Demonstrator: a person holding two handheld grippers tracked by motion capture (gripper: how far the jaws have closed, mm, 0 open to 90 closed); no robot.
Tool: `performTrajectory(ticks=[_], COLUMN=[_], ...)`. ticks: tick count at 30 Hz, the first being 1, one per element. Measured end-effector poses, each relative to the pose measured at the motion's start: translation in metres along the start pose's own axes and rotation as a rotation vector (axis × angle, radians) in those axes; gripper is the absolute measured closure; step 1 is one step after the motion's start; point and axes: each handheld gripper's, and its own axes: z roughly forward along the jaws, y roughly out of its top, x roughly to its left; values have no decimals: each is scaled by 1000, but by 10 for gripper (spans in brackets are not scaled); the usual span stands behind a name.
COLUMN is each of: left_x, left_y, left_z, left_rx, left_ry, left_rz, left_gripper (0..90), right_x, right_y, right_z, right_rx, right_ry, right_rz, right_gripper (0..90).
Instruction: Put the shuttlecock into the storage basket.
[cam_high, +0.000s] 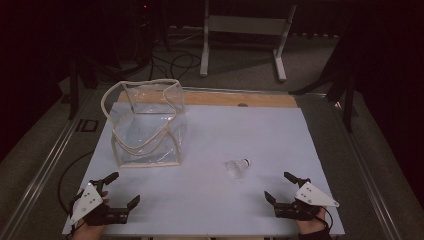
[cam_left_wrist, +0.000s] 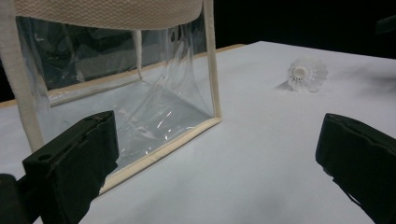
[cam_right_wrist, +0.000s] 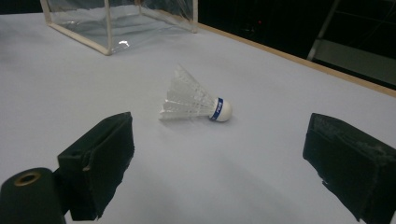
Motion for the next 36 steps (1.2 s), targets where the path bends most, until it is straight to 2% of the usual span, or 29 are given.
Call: performTrajectory(ticks=[14,23,26,30,36], left_x=[0,-1,-1,-1,-2], left_y=[-1,-1,-1,0,5], left_z=[1,2,3,3,3], left_rx=[8,18,23,32,36], left_ry=[-4,-10,-14,-18,-27], left_rz=[5,11,13,24,25], left_gripper=[0,0,0,0,0], right_x=[5,2,1,-3,-2], right_y=[2,-1,-2,-5,-3], right_z=[1,6,7,9,8], right_rx=[4,22,25,27,23], right_ry=[-36,-7,-11,-21,-34], right_rz=[-31,-16,-20,3,-2], right_gripper=[87,86,87,86,87])
